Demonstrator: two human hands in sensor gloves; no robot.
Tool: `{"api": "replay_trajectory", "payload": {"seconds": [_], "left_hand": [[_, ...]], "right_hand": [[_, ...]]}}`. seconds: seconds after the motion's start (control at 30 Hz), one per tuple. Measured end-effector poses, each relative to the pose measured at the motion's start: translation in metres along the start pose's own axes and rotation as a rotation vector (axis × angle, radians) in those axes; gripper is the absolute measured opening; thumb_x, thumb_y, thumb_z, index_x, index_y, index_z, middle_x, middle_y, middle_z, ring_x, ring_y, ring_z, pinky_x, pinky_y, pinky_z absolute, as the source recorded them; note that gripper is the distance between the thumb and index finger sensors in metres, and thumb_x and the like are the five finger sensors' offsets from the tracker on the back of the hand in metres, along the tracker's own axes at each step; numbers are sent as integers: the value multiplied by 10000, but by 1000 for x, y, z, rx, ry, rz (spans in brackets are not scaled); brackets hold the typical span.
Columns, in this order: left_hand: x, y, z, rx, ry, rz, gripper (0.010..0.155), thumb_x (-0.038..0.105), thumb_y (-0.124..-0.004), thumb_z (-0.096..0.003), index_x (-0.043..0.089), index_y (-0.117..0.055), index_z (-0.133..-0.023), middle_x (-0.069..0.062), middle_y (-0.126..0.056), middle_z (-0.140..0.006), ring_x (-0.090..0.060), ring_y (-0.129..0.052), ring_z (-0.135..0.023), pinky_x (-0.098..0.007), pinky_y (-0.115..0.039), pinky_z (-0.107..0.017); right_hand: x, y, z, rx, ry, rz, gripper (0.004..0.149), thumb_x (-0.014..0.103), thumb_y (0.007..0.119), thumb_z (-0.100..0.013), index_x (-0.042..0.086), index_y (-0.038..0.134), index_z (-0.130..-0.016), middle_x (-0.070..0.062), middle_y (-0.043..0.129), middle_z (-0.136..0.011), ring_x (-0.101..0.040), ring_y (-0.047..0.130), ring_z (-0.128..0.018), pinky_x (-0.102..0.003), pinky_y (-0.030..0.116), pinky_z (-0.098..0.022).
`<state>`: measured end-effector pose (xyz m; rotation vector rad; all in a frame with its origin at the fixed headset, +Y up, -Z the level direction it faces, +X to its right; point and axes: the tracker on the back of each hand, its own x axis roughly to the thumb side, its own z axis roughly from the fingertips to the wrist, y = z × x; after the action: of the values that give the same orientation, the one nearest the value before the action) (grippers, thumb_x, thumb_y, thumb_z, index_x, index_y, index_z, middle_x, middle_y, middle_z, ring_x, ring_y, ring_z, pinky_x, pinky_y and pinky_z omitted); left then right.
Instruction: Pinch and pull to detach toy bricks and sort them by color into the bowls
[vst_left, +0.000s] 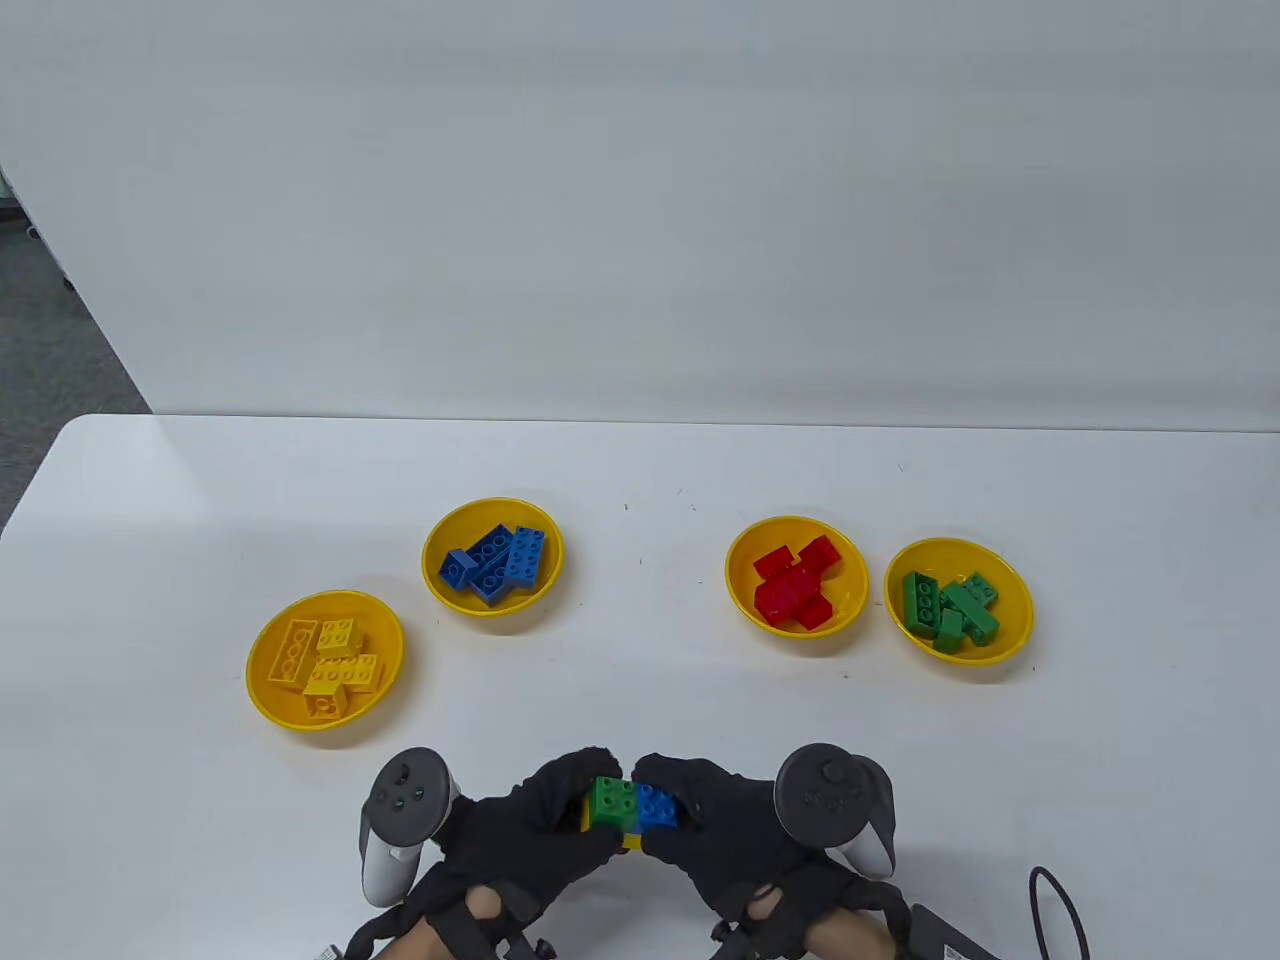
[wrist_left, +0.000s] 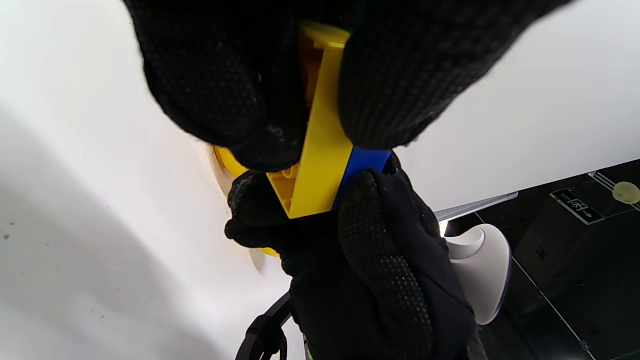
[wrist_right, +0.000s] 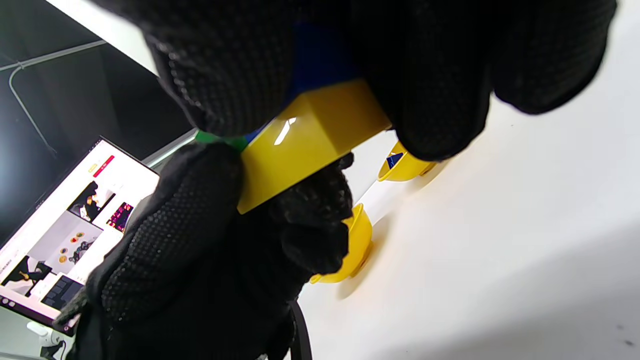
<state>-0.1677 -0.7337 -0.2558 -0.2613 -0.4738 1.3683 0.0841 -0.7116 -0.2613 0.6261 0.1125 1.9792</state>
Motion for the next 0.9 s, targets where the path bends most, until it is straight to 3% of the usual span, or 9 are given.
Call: {"api": "replay_trajectory", "payload": {"seconds": [0.3,0.4,0.53,0.63,0.8,0.9], "left_hand": [[-3,-3,-1,-22,9,-1,709,296,-1007,-429,117,-653,-1016,-264,-770,-952,-340,-1058,-689,-476,-947,-489],[-9,-4,-1,-15,18,135,715,289,-1009,-432,121,-637,-1018,-266,-756,-963,-345,-1051,-712,-469,-947,-507],[-14,-6,-2,-2,9,255,717,291,-1006,-437,138,-624,-1023,-241,-743,-983,-335,-1041,-735,-462,-939,-523],[-13,-7,-3,-3,-23,301,713,294,-1008,-437,157,-625,-1023,-225,-743,-992,-320,-1042,-742,-458,-935,-528],[-11,-8,-3,-8,-32,283,713,288,-1001,-444,160,-619,-1032,-213,-733,-1006,-341,-1021,-749,-488,-911,-530],[0,-4,-3,-25,-38,71,754,343,-986,-453,163,-572,-1056,-246,-654,-1044,-457,-885,-827,-607,-794,-565]], "right_hand": [[3,2,3,-31,5,40,623,293,857,-307,-18,797,-843,-285,888,-775,-436,1016,-509,-639,834,-371],[-1,2,5,-41,16,-87,639,326,867,-346,-3,750,-881,-293,846,-818,-458,991,-549,-649,815,-389],[-6,4,6,-29,65,-273,768,310,905,-342,-22,591,-959,-317,681,-909,-470,895,-642,-656,767,-444],[-8,5,7,-59,80,-273,750,299,908,-339,-20,609,-947,-318,679,-907,-469,897,-639,-652,771,-437],[-6,4,8,-85,70,-236,651,283,928,-319,-15,741,-866,-291,808,-823,-425,985,-536,-628,831,-384],[-6,2,7,-89,71,-214,647,284,948,-303,-26,769,-842,-289,866,-746,-380,1023,-441,-614,862,-338]]}}
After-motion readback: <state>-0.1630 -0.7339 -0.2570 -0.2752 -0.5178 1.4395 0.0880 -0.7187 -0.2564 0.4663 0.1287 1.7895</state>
